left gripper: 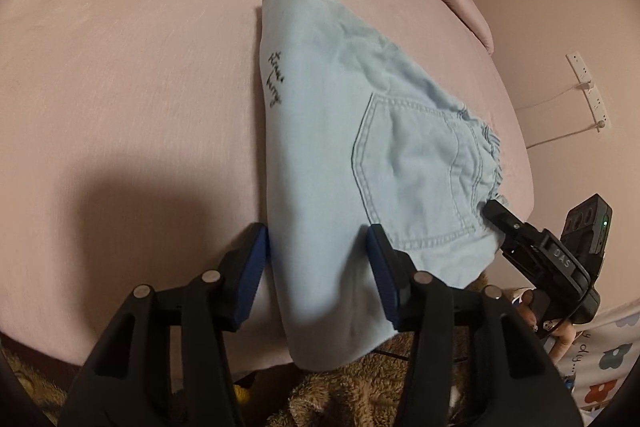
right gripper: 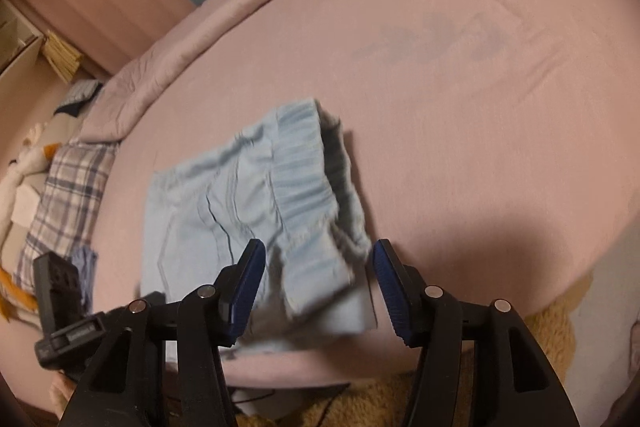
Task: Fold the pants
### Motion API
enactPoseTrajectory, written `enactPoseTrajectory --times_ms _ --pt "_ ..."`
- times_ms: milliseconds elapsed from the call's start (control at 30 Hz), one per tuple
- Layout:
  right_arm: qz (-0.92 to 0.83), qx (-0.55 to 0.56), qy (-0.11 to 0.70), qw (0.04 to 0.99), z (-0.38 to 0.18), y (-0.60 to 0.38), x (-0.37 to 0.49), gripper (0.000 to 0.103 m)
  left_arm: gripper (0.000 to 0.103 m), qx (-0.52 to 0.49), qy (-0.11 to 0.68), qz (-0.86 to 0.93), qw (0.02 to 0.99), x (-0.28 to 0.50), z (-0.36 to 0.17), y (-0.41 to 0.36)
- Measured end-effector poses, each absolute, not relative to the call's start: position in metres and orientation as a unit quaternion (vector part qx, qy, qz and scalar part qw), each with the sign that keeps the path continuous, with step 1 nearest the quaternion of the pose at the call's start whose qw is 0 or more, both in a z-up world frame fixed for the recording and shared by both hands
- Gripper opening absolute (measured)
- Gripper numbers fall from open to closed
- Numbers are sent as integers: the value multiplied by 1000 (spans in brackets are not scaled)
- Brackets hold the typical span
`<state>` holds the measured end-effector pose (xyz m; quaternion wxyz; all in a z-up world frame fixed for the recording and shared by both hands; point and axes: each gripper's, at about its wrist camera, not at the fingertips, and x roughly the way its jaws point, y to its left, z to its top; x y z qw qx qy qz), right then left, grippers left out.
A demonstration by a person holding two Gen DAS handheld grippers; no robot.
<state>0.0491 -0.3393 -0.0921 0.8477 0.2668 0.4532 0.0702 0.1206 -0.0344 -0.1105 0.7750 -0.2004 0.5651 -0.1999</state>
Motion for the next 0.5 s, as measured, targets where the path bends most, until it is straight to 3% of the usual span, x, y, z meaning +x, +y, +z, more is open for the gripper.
enactPoseTrajectory --times_ms 33,133,233,500 --pt "72 265 453 848 -93 -338 49 43 39 -195 562 -196 779 123 -111 -39" --pt "72 263 448 851 -95 -336 50 36 29 -196 556 -187 785 123 -111 -39" --pt "69 264 433 859 -88 -338 40 27 26 -202 554 -185 786 124 -108 -36" --pt "64 253 437 861 -97 -332 43 26 28 -183 551 -182 794 116 -113 -32"
